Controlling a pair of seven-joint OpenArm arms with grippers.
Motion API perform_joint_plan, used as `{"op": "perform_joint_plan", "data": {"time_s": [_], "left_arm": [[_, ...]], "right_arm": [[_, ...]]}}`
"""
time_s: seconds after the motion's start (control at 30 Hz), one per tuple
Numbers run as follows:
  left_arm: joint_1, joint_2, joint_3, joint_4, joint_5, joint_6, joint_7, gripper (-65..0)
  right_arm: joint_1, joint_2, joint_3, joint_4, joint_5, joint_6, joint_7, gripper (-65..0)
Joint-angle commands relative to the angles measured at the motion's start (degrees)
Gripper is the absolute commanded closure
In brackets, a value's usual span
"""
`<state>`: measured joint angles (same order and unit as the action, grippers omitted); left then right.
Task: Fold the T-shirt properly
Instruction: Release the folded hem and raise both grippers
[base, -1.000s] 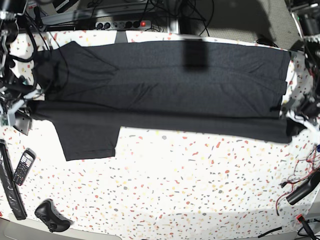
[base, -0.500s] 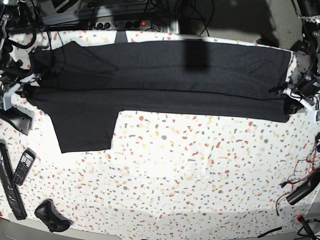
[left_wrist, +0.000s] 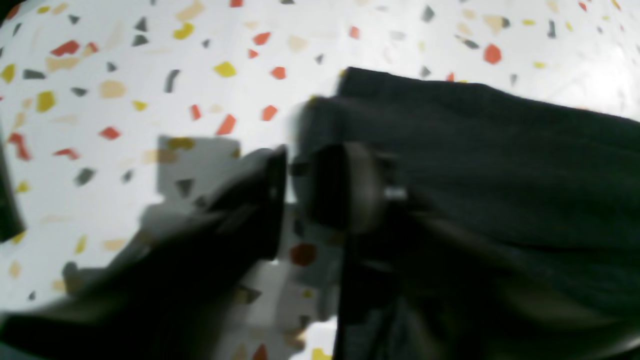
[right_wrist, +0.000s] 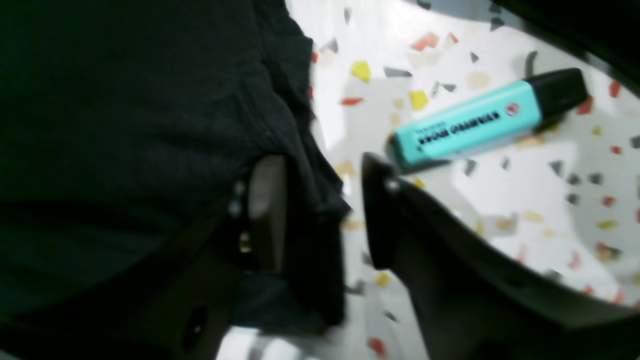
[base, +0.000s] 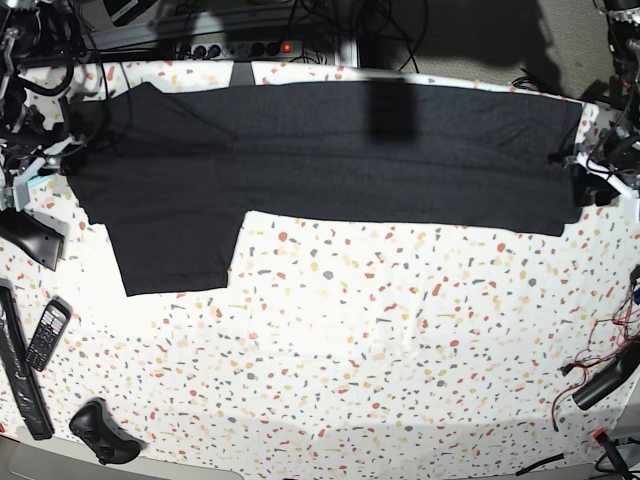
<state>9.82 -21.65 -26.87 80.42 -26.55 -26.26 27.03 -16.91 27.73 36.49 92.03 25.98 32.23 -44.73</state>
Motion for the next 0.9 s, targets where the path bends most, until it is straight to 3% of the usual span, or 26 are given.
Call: {"op": "perform_joint_plan", "data": {"time_s": [0.0,0.17,0.23,0.43,0.67,0.87], "left_arm": [[-0.5,-1.1,-0.5,1.0,-0.5,-0.4,-1.4,-29.4],[-0.7,-1.1,-0.5,1.1,-0.5,-0.4,-2.7,-29.6],[-0.8,-1.0,-0.4,1.1,-0.6,-0.4,-3.1,-29.6],[-2.7,0.2,-0.4,1.1,-0.7,-0.3,-3.1,-29.6],[-5.7,4.5,-0.4,1.0,-0.5,-0.4,-3.1,-29.6],[-6.2,5.6,-0.4,1.0,-0.5,-0.4,-3.1,-29.6]], "right_arm": [[1.3,1.4,0.6,0.8,2.0,0.1,1.1,-25.8],[7.9,1.3,-0.2,0.3,10.3,0.1,-0.3,-25.7],[11.9,1.3,-2.7,-1.1,10.6,0.1,-1.6,-25.7],[26.2,1.3,-14.3,-11.5,8.2,0.1,-4.2,-25.7],[44.5,1.3,-26.4,-33.4,5.0,0.0,-7.3,-25.7],[53.8,1.3,-32.4,-47.0,-2.3,0.0,-6.8,-25.7]]}}
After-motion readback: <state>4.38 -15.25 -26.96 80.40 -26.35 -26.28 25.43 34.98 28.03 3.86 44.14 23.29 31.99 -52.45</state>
